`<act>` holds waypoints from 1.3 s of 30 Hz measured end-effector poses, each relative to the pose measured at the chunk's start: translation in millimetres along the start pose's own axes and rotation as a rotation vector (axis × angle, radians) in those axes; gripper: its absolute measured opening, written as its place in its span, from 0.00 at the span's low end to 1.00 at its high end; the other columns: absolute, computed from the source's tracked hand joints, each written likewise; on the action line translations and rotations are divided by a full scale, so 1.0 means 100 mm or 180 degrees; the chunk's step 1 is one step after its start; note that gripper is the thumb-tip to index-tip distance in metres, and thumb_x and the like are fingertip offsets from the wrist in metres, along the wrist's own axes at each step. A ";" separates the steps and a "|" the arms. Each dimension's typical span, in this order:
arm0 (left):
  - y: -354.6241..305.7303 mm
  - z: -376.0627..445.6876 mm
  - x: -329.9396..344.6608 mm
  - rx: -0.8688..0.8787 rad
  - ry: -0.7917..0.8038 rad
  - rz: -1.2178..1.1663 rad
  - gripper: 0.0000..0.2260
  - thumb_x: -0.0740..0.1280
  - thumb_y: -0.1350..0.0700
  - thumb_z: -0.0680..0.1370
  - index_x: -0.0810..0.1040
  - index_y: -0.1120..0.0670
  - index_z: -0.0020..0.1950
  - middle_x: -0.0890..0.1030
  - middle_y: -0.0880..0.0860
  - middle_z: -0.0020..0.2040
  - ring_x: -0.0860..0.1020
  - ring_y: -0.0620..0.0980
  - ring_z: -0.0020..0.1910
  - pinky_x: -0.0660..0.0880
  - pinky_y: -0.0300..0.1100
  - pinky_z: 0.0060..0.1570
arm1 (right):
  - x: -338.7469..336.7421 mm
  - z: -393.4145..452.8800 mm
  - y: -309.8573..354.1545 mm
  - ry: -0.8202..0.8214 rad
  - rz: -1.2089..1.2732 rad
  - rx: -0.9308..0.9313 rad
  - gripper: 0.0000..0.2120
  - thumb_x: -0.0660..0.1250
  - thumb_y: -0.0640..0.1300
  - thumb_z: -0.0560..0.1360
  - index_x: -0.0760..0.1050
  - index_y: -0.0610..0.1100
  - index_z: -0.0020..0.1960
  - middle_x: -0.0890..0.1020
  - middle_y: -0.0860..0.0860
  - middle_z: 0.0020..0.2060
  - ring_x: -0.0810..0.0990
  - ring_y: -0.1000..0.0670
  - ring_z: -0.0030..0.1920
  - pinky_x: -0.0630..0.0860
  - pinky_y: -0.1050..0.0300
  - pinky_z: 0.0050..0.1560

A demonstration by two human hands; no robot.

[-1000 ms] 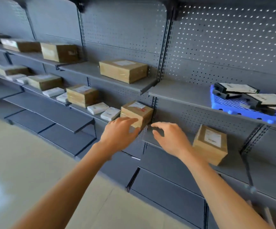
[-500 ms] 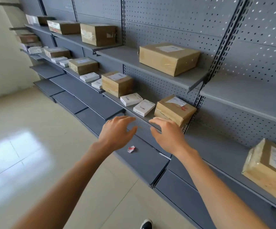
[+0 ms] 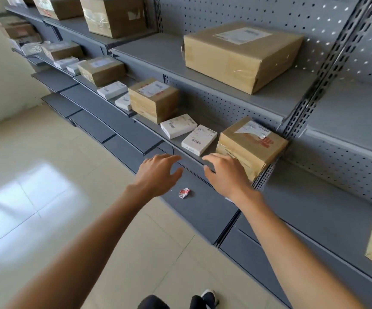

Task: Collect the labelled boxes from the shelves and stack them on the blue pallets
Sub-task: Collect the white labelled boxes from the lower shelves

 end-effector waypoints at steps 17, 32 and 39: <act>1.45 1.97 0.86 0.0451 0.0556 -0.0157 0.26 0.61 0.41 0.82 0.64 0.45 0.79 0.65 0.49 0.79 0.60 0.54 0.79 0.64 0.58 0.71 | 1.40 1.45 -0.38 0.0248 -0.0174 0.1268 0.22 0.65 0.48 0.79 0.69 0.46 0.73 0.67 0.48 0.75 0.67 0.42 0.70 0.71 0.43 0.65; 1.90 3.39 1.53 0.0982 0.0805 0.0194 0.33 0.58 0.34 0.80 0.53 0.42 0.82 0.45 0.53 0.83 0.37 0.59 0.81 0.42 0.66 0.77 | 2.24 2.29 -0.68 0.0014 -0.0493 0.2246 0.37 0.65 0.65 0.75 0.58 0.56 0.79 0.52 0.46 0.81 0.52 0.40 0.79 0.64 0.35 0.68; 2.00 3.41 1.65 0.1091 0.0664 0.0081 0.31 0.66 0.38 0.78 0.62 0.42 0.79 0.55 0.53 0.82 0.46 0.65 0.80 0.50 0.69 0.75 | 2.38 2.26 -0.65 -0.0272 -0.0399 0.2451 0.30 0.67 0.62 0.75 0.67 0.54 0.74 0.59 0.46 0.79 0.57 0.39 0.78 0.72 0.34 0.58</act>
Point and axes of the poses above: each hand's wrist, its own z-axis towards the middle knuckle, its own x-axis out of the palm, y = z × x, the point moved 6 cm from there along z, towards the middle knuckle
